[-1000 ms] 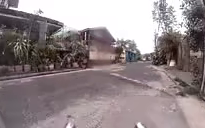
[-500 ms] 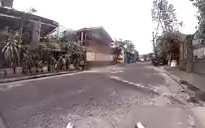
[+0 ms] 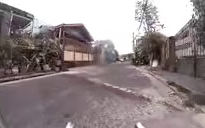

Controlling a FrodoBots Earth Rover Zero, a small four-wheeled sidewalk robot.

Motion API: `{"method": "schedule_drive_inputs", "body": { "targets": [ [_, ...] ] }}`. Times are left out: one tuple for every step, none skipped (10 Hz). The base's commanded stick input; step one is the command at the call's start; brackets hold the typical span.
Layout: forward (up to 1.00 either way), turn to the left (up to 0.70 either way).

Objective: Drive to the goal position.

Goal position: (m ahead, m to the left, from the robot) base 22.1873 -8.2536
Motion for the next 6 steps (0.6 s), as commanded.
{"method": "schedule_drive_inputs", "body": {
  "targets": [
    [1.0,0.0],
    [1.0,0.0],
    [1.0,0.0],
    [1.0,0.0],
    [1.0,0.0],
    [1.0,0.0]
  ]
}}
